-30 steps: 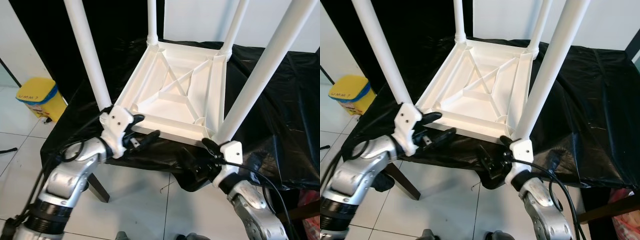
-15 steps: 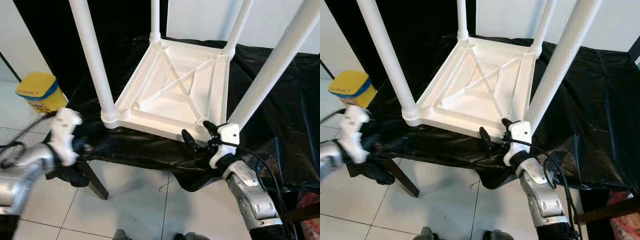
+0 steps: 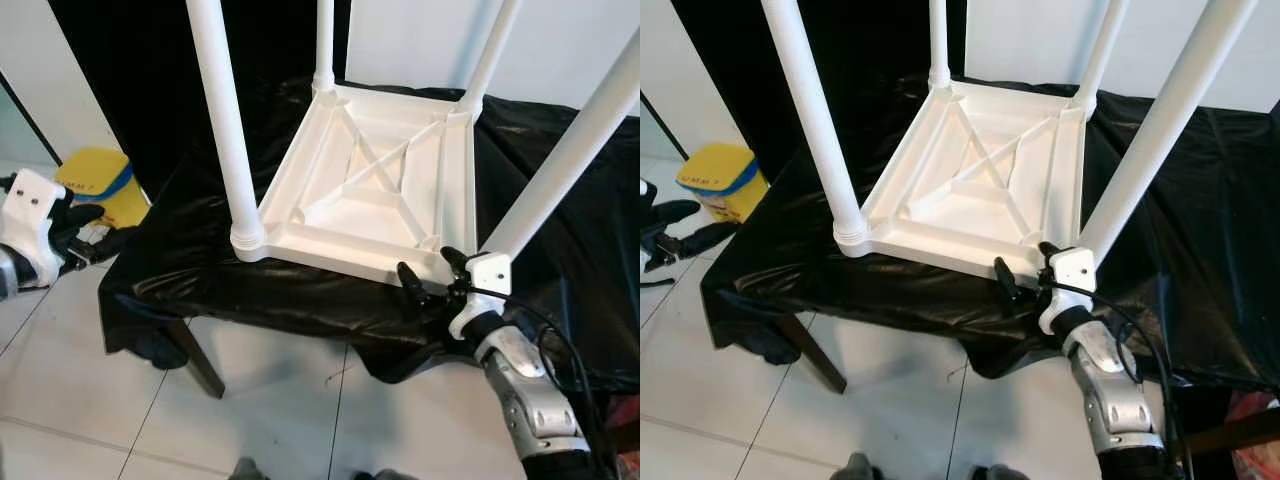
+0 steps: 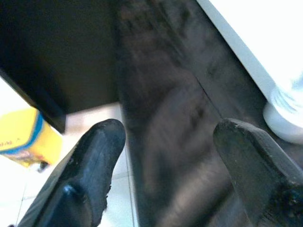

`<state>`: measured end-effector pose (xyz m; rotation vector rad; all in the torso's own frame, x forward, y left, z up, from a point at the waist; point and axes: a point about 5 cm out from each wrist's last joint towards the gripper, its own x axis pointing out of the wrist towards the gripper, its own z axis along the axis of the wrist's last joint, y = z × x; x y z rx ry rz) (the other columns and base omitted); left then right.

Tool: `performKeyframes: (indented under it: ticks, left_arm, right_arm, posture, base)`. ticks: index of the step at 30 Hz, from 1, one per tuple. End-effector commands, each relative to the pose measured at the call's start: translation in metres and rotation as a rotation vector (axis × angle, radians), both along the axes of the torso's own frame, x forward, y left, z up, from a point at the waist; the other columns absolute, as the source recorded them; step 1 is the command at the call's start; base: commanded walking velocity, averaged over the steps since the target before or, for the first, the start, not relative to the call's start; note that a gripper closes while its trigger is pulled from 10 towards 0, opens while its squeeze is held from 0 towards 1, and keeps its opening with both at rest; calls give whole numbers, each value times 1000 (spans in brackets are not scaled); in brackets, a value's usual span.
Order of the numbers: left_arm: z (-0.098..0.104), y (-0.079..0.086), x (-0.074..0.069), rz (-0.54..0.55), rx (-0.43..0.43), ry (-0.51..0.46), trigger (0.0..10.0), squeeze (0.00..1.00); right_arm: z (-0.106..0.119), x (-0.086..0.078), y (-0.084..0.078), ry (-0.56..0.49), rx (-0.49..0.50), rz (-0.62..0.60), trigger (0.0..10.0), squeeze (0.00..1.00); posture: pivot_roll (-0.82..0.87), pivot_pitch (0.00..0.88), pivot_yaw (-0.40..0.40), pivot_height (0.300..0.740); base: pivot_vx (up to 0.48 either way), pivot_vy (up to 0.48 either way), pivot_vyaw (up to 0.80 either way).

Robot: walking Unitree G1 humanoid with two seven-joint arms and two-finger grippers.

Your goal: Building children table

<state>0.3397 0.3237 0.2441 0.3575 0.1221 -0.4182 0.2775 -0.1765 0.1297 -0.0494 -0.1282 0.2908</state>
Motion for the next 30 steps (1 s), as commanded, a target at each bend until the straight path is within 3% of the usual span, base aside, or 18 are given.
performKeyframes:
  ticks: [1, 2, 5, 7, 9, 11, 14, 17, 19, 20, 21, 23, 25, 30]
  left_arm:
    - [-6, 4, 8, 128, 21, -27, 10000, 0]
    - [-3, -1, 18, 165, -12, -53, 10000, 0]
    - [0, -8, 26, 187, -37, -70, 10000, 0]
    - [4, -25, 41, 246, -59, -119, 10000, 0]
    - [4, -25, 41, 246, -59, -119, 10000, 0]
    - [10, -43, 53, 284, -104, -159, 10000, 0]
    - [12, -52, 59, 295, -138, -170, 10000, 0]
    - [15, -69, 66, 300, -225, -175, 10000, 0]
    - [18, -85, 72, 267, -274, -180, 10000, 0]
    - [18, -85, 72, 267, -274, -180, 10000, 0]
    - [22, -100, 75, 225, -304, -185, 10000, 0]
    - [22, -100, 75, 225, -304, -185, 10000, 0]
    - [26, -118, 79, 179, -336, -195, 10000, 0]
    - [30, -132, 81, 133, -369, -198, 10000, 0]
  right_arm:
    - [-1, 0, -15, 5, -17, -55, 10000, 0]
    - [0, -1, -14, 1, -20, -46, 10000, 0]
    - [1, -2, -14, -1, -24, -38, 10000, 0]
    - [0, -8, -13, 3, -33, -26, 10000, 0]
    - [0, -8, -13, 3, -33, -26, 10000, 0]
    - [-1, -15, -13, 13, -33, -27, 10000, 0]
    - [-3, -20, -12, 20, -27, -28, 10000, 0]
    - [-6, -31, -7, 39, -14, -19, 10000, 0]
    - [-10, -43, -1, 63, -4, -7, 10000, 0]
    - [-10, -43, -1, 63, -4, -7, 10000, 0]
    - [-14, -54, 4, 86, 2, 8, 10000, 0]
    - [-14, -54, 4, 86, 2, 8, 10000, 0]
    - [-17, -64, 8, 115, 9, 19, 10000, 0]
    - [-18, -71, 10, 133, 14, 23, 10000, 0]
  posture:
    - [26, 73, 0, 740]
    - [18, 75, -3, 740]
    - [10, 80, -6, 740]
    - [-12, 90, -9, 740]
    - [-12, 90, -9, 740]
    - [-37, 107, -5, 740]
    - [-54, 123, -2, 740]
    - [-76, 144, -1, 740]
    - [-107, 173, -3, 740]
    - [-107, 173, -3, 740]
    - [-117, 188, -8, 740]
    - [-117, 188, -8, 740]
    - [-137, 215, -13, 740]
    - [-149, 233, -21, 740]
  base:
    - [0, 0, 0]
    - [0, 0, 0]
    - [0, 0, 0]
    - [0, 0, 0]
    - [0, 0, 0]
    - [0, 0, 0]
    - [0, 0, 0]
    - [0, 0, 0]
    - [0, 0, 0]
    - [0, 0, 0]
    - [0, 0, 0]
    - [0, 0, 0]
    - [0, 0, 0]
    - [0, 0, 0]
